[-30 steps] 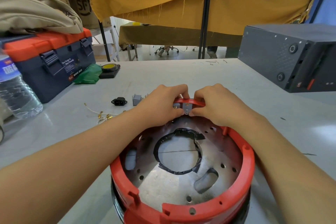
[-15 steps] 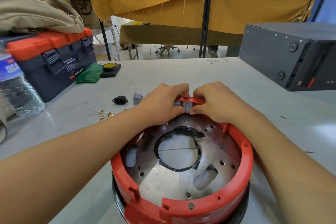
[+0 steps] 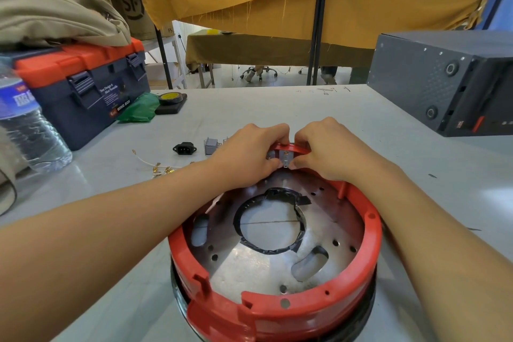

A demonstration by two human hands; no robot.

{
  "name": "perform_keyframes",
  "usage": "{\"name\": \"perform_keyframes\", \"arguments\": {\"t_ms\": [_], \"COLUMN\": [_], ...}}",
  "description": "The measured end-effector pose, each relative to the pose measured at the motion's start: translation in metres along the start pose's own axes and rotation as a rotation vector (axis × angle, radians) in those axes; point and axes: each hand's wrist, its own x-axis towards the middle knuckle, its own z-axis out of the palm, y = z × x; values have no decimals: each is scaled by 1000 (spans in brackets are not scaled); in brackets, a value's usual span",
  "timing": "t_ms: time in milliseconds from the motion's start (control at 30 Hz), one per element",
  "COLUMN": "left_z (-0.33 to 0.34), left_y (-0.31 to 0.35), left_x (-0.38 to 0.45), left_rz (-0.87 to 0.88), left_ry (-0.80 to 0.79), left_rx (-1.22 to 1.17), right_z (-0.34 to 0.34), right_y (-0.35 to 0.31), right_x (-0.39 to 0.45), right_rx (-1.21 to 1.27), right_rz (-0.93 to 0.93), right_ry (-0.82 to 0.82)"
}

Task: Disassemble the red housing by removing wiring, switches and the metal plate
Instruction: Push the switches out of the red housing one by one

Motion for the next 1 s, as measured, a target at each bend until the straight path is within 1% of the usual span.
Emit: {"name": "perform_keyframes", "arguments": {"t_ms": [167,534,668,801,935,1002], "left_z": [2,0,-3,-7,-7,-8], "left_y": [5,4,4,4,2,0], "left_x": [5,4,4,6,8,8], "left_rz": [-14,-91,-143,-214,-277,-308], "left_ry": [6,2,11,46,95,109], "left_rx": [24,-133,-218,-352,-395,-369], "right_z": [0,4,3,4,4,4], "right_y": [-5,0,0,0,-1,-2], "right_x": [0,0,-3,-5,-5,-5], "right_rx": [-40,29,47,66,81,88], "right_rz": [-23,5,1,10,-13,-27], "right_ry": [22,44,53,65,44,21]}}
